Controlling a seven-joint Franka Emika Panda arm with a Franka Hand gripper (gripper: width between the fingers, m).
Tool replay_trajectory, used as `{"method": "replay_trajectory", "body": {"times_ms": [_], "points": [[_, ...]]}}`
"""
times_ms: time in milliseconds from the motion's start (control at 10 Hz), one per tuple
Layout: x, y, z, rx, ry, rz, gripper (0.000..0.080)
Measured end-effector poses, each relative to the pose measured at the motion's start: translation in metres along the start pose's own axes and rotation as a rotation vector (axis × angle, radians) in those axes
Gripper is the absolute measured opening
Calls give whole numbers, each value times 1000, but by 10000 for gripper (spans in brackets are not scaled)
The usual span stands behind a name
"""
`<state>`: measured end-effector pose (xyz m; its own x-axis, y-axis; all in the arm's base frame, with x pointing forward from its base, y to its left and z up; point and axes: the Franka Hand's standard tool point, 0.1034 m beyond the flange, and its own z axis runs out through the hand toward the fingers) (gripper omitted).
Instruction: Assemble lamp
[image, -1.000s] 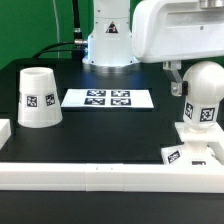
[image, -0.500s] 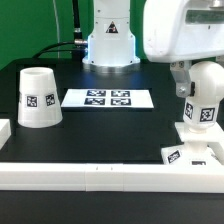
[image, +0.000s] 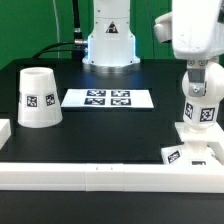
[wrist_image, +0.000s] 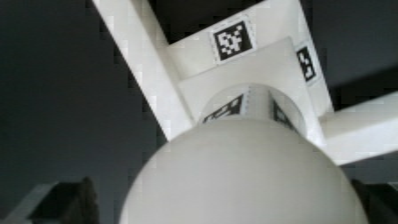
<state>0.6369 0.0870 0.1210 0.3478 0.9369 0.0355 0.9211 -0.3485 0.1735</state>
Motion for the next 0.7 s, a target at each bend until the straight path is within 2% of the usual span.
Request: {"method": "replay_trajectory", "body": {"times_ms": [400, 700], "points": [[-3, 5, 3, -8, -68, -417, 699], [-2, 10, 2, -14, -102, -610, 699]]}}
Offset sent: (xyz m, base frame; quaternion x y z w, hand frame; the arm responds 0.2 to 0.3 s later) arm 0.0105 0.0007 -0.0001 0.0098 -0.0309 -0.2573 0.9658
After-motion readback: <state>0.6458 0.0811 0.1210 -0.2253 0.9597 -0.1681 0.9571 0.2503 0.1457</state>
